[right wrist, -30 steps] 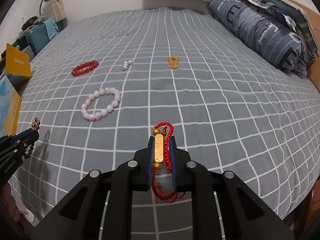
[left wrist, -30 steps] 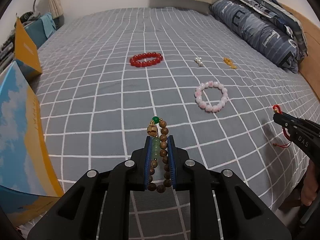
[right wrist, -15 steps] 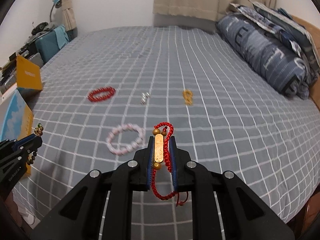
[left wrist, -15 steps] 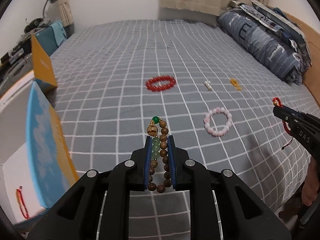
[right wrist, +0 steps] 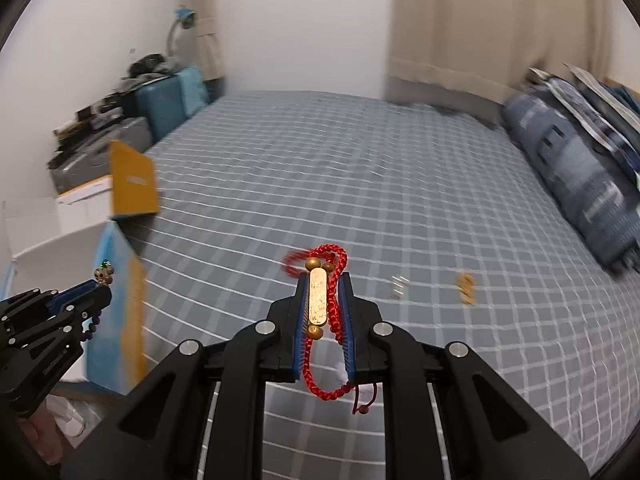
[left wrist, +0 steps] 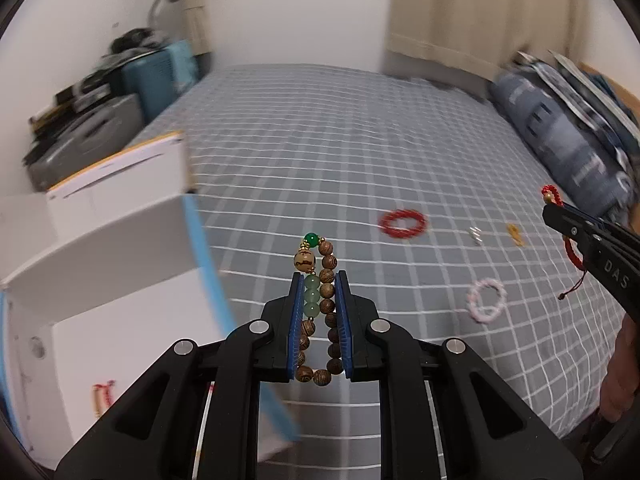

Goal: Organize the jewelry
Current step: 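Carry both held bracelets over the open white box with both tools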

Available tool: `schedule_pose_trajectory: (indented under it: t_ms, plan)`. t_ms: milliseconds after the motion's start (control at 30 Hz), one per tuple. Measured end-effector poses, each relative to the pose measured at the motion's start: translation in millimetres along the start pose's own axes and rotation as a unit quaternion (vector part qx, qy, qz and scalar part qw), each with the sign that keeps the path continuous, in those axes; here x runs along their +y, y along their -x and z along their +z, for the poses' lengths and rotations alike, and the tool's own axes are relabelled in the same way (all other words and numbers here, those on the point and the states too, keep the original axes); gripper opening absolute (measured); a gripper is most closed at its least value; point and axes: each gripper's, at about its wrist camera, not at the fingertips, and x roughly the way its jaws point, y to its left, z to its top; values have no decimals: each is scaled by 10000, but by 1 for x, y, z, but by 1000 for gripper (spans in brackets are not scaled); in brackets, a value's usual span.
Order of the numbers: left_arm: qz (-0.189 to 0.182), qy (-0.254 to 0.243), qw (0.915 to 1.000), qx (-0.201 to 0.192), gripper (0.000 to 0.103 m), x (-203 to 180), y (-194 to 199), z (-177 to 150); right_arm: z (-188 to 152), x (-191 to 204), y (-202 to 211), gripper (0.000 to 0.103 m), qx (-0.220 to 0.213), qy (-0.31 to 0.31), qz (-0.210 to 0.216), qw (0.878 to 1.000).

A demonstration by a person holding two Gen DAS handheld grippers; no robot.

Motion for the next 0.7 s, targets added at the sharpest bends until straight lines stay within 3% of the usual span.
schedule_pose_trajectory:
  t_ms: [233,400,700]
  plan:
    - [528,511,9972,-154,15,76,30,5,28,91,-7,14,-61,370,675,9970]
    - [1028,895,9905,-154,15,140,48,-8,30,158,-11,14,-13,712,1121,9911]
    - [1603,1529,9751,123,15,232,65,-54,-5,271,-36,14,473,1382,1728,9741]
